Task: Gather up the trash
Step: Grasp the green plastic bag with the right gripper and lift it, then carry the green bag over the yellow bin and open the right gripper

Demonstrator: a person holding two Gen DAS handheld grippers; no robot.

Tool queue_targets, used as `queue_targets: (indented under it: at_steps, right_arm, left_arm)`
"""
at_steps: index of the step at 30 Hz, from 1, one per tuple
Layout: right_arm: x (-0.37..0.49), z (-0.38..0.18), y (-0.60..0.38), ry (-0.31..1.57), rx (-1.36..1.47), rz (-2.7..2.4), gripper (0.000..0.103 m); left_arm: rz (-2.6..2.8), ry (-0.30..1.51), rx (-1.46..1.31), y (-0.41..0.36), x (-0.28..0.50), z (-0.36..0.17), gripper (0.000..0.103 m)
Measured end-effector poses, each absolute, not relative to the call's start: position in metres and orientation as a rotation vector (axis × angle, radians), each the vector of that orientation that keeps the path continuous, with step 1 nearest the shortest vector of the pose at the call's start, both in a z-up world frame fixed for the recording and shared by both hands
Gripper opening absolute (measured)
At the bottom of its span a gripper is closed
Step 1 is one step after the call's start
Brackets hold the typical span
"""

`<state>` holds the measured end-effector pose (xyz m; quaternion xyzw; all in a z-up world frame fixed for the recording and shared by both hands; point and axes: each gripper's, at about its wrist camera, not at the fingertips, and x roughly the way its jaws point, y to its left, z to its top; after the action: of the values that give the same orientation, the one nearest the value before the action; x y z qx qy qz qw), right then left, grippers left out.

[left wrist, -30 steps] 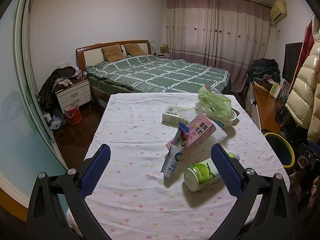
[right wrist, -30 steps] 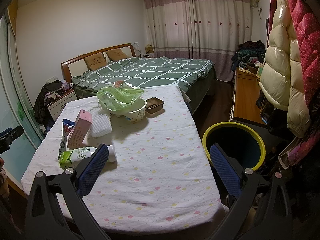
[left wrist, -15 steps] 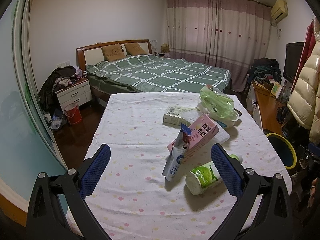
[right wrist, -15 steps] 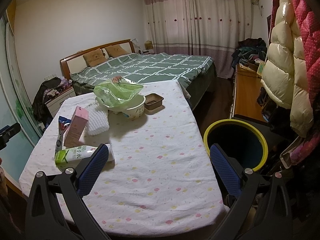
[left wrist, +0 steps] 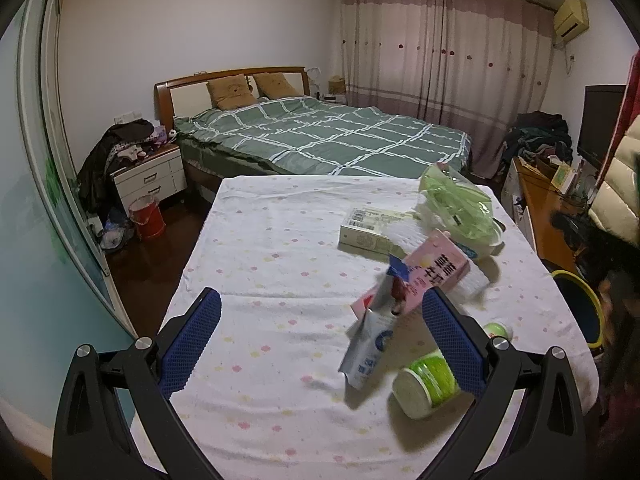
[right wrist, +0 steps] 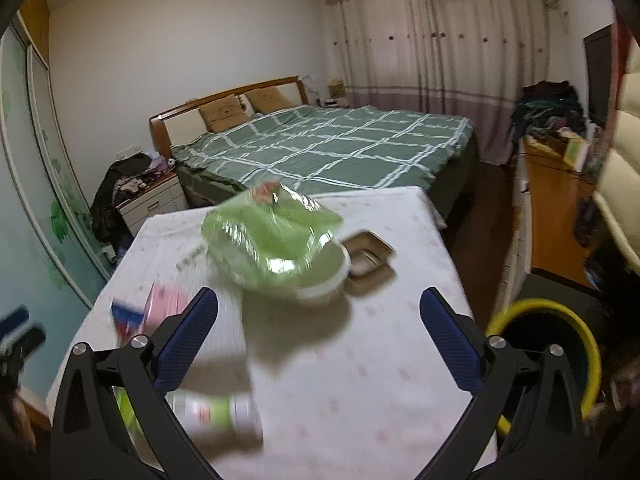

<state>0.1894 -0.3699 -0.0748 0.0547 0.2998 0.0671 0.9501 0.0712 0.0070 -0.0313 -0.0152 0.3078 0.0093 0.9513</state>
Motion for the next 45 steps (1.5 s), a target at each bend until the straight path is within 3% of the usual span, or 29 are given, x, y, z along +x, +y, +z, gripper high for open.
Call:
queue_targets:
  at_steps: [2, 12, 15, 17, 19, 22, 37, 45]
  right_arm:
    - [0.220, -0.076, -0.370, 0.628, 0.110, 0.126, 0.082]
    - [0.324, -0.116, -0.379, 0.802, 0.215, 0.166, 0.071]
    - [0.331, -0.120, -0.375, 0.823, 0.246, 0.205, 0.054]
    - [0.332, -0.121, -0.372, 0.837, 0.257, 0.224, 0.031]
    - [0.331, -0.119, -0.372, 0.834, 0.273, 0.241, 0.015]
    - [0.322, -0.109, -0.374, 0.800, 0.303, 0.260, 0.006]
    - [0.224, -0.002, -0.409, 0.507, 0.301, 0.232, 0.002]
    - [0.157, 0.015, -0.484, 0.439, 0.270, 0.050, 0.002]
  left_arm:
    - [0.028, 0.625, -0.029, 0.007, 0.079, -0.034, 0.099]
    - [0.025, 0.644, -0.024, 0.011, 0.116, -0.043, 0.099]
    - [0.010, 0.647, -0.028, 0.009, 0.124, -0.047, 0.099]
    - [0.000, 0.649, -0.028, 0.004, 0.126, -0.049, 0.099]
    - [-0.009, 0.652, -0.029, 0.001, 0.128, -0.050, 0.099]
    - [-0.017, 0.651, -0.028, -0.002, 0.130, -0.051, 0.099]
    - [-0.037, 0.597, -0.017, -0.009, 0.102, -0.035, 0.099]
    - [-0.070, 0.589, -0.012, -0.021, 0.090, -0.030, 0.099]
